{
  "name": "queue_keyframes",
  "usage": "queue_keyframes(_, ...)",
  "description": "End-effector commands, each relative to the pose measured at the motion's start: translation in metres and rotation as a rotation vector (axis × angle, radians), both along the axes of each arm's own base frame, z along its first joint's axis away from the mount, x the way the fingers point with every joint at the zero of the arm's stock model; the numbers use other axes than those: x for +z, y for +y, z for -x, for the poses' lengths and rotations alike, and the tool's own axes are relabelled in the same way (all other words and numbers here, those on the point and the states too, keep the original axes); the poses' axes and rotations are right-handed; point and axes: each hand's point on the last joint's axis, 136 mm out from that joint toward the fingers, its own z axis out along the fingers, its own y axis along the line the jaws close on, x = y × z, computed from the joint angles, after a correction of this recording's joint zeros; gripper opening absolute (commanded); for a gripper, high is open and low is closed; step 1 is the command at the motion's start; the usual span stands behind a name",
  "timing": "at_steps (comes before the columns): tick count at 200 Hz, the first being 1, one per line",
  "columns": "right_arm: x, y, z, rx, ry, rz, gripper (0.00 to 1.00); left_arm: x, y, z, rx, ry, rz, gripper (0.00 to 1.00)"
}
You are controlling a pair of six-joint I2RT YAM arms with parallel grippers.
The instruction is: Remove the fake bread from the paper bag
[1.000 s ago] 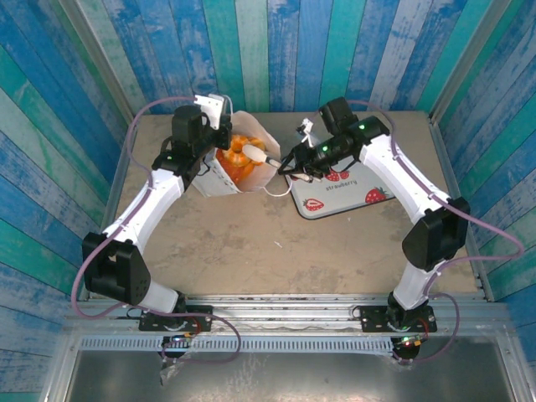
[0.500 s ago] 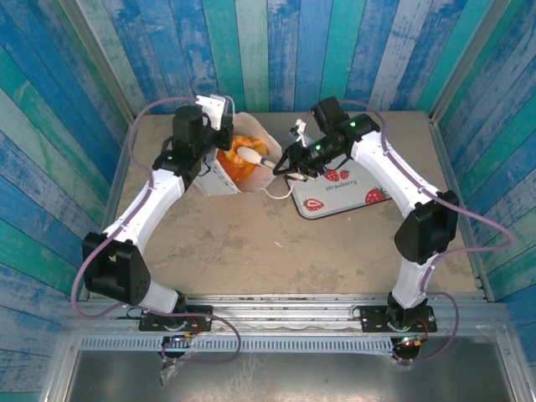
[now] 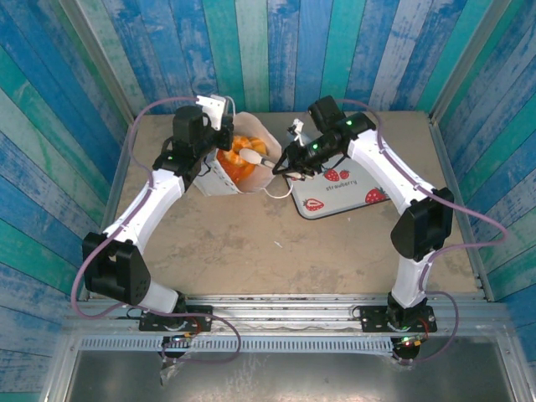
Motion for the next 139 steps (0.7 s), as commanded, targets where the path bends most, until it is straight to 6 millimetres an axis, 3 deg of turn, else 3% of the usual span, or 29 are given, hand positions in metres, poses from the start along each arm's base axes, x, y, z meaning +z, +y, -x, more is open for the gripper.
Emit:
queue_keyframes(1, 0.012, 0.003, 0.001, 0.013, -0.041, -0.012, 0.35, 0.032, -0.004, 0.004, -0.018, -0.098, 0.033, 0.01)
queue_keyframes(29, 0.015, -0.002, 0.003, 0.008, -0.059, -0.002, 0.27, 0.034, -0.001, 0.003, 0.002, -0.100, 0.041, 0.01)
queue_keyframes(139, 0.044, -0.028, 0.025, -0.024, -0.138, 0.051, 0.14, 0.034, 0.009, -0.006, 0.079, -0.092, 0.054, 0.01)
